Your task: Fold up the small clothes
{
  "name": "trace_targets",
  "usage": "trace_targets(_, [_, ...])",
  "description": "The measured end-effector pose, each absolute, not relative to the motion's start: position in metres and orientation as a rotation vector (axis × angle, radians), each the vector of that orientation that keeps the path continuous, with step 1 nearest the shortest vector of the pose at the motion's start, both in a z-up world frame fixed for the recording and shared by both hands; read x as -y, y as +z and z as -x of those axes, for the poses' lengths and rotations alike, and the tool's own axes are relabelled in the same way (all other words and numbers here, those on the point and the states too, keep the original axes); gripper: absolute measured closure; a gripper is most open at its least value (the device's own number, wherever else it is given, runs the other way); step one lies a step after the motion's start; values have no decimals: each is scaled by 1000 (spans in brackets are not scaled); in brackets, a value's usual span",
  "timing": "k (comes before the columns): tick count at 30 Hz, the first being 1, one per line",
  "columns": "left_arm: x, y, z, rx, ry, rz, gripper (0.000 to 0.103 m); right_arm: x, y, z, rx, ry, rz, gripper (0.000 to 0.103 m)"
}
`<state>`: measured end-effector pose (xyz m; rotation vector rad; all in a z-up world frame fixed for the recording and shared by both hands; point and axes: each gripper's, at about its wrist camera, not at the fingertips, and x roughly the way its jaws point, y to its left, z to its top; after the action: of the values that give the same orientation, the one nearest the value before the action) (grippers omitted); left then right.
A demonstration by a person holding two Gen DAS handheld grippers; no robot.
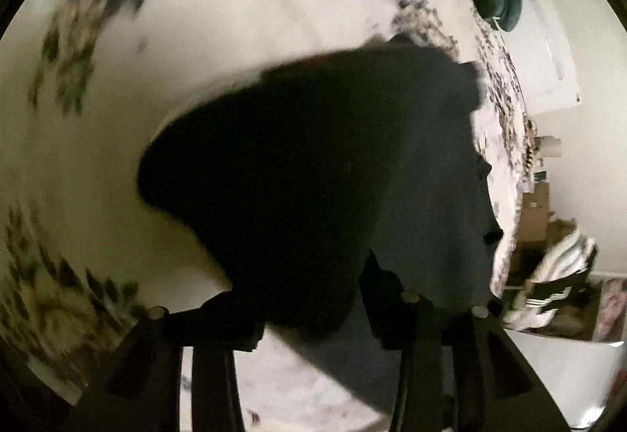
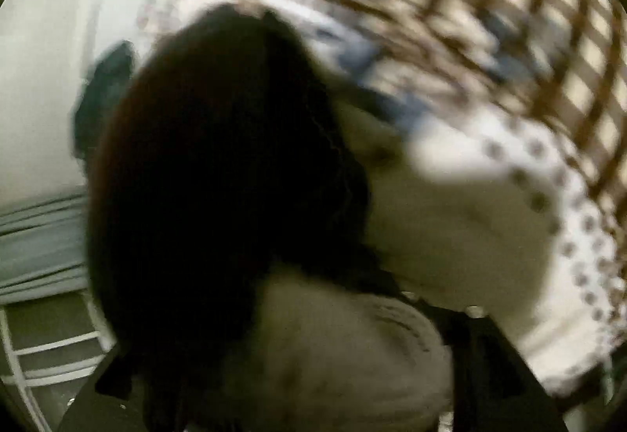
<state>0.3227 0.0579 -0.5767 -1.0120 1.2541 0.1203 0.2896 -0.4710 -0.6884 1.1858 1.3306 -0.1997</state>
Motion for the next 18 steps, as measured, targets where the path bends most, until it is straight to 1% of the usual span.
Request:
trace_targets(1, [-57,-572,-322,-1271,109,995,57,472,-691,-286,-1355,-194,-1171,30])
trace_targets(2, [-54,-563,-321,-1285,78,974,54,472,-689,-284,-1360,-187,-1155,22])
trace_targets(3, [-48,-550,-320,-1307,34,944,46,470,-682,-280,-1369,-177,-1109,19])
trace_targets(5, [-37,-530,-313,-1318,-51,939,42,466,-663,-273,-1395,-167,-1004,17])
trace_targets(6, [-25,-513,-315,-1338,-104,903,36,462,-650,-269,-1407,-162,-945,17])
trace_targets(8, [-8,-492,-322,-1339,-186,851,35,458,-621,-269,-1409,-162,-838,17])
trace_targets(9, [4,-480,-331,-1340,-236,793,31,456,-603,-276,-1399,-164,-779,17])
trace_targets(11, [24,-459,-356,-1296,-304,667,31,455,-569,-287,-1368,-170,-681,17])
trace_targets(13, [34,-449,-380,-1252,-327,587,30,459,-540,-299,-1312,-187,-613,17])
trace_targets(16, [42,-452,-437,-1185,-327,466,30,475,-527,-363,-1247,-174,-610,15])
trace_targets(18, [47,-466,-473,-1161,-306,345,30,484,-544,-413,-1215,-164,-591,15])
